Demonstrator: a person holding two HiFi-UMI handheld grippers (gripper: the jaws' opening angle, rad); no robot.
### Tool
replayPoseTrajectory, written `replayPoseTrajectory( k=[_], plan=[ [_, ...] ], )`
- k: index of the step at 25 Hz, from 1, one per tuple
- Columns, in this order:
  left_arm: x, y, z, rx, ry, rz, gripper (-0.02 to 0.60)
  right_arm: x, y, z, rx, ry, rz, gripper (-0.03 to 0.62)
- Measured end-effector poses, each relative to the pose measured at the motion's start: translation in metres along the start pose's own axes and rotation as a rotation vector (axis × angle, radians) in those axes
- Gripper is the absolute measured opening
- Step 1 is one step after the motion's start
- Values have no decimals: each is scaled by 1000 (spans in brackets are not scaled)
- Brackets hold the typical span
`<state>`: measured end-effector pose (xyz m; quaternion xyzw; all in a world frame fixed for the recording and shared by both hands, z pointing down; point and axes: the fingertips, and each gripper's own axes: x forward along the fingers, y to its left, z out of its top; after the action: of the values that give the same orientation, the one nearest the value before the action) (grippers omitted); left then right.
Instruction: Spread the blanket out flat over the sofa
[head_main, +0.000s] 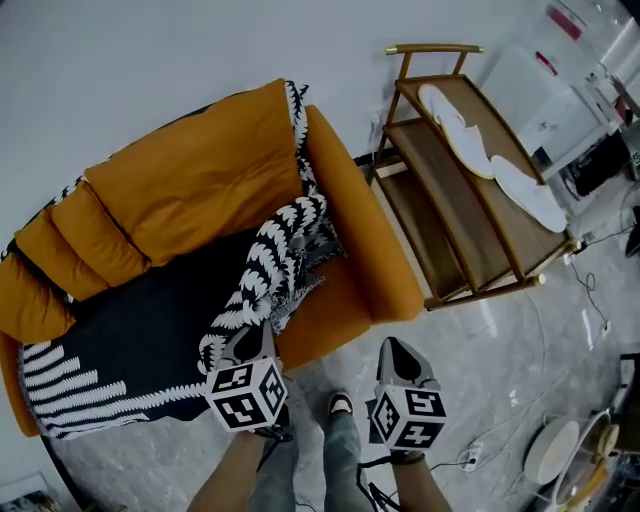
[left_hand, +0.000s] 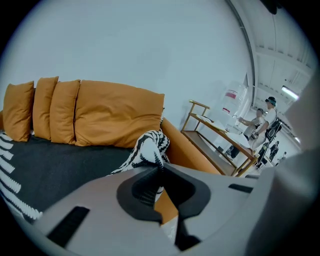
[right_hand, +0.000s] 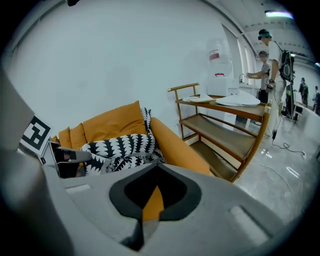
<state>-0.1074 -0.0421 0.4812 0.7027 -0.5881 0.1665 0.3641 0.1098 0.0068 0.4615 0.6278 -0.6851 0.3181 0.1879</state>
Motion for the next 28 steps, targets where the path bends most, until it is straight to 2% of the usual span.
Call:
replayPoseTrajectory(
  k=[18, 28],
  plan=[
    [-6, -94, -38, 57, 57, -116, 14, -33, -49, -1, 22, -20, -40, 5],
    [-5, -153, -74, 84, 123, -179, 15, -49, -82, -2, 54, -29, -70, 5]
  ],
)
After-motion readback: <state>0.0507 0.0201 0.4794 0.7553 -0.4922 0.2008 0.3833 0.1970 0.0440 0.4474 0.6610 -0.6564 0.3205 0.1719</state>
